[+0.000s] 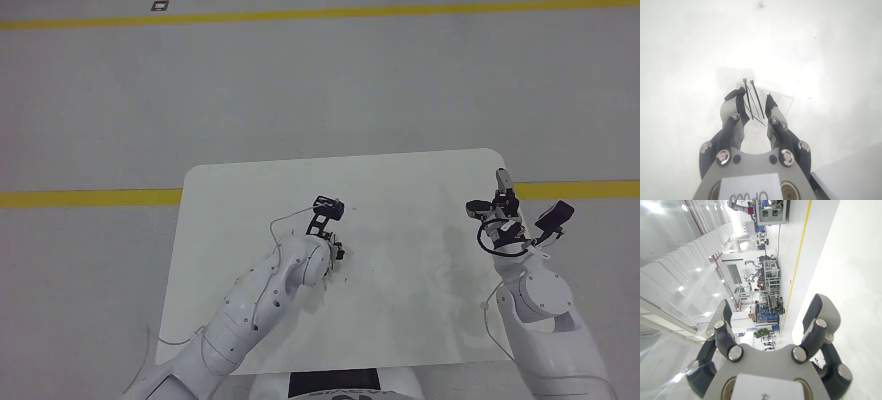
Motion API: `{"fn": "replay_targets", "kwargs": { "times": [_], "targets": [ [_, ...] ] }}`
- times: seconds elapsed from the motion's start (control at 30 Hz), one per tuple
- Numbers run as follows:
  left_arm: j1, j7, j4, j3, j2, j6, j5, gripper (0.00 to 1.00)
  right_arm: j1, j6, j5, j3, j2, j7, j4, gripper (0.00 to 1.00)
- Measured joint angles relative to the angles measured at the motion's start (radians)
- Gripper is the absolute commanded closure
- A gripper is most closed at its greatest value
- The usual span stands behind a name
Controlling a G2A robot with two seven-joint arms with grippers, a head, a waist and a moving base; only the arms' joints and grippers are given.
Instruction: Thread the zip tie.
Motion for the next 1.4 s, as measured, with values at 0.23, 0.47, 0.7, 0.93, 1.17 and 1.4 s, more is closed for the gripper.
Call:
{"fn": "replay_targets", "kwargs": {
  "times": [0.23,0.47,0.7,0.93,1.17,1.4],
  "targets": [
    [0.025,-0.007,-0.043,-0.001,0.007,-0.010,0.006,0.82,0.000,0.000,0.000,0.000,0.000,0.000,0.000,0.00],
    [0.016,0.001,-0.003,-0.001,0.007,-0.021,-0.027,0.84,0.000,0.000,0.000,0.000,0.000,0.000,0.000,0.00],
    [-0.008,0.009,0.035,0.015,0.001,-0.019,-0.049,0.84,0.000,0.000,0.000,0.000,0.000,0.000,0.000,0.00],
    [-0.024,0.014,0.063,0.023,-0.002,-0.004,-0.060,0.85,0.000,0.000,0.000,0.000,0.000,0.000,0.000,0.00],
    [-0.035,0.018,0.078,0.029,-0.004,0.004,-0.072,0.86,0.000,0.000,0.000,0.000,0.000,0.000,0.000,0.00],
    [-0.038,0.026,0.080,0.034,-0.004,0.001,-0.087,0.86,0.000,0.000,0.000,0.000,0.000,0.000,0.000,0.00]
  ]
}}
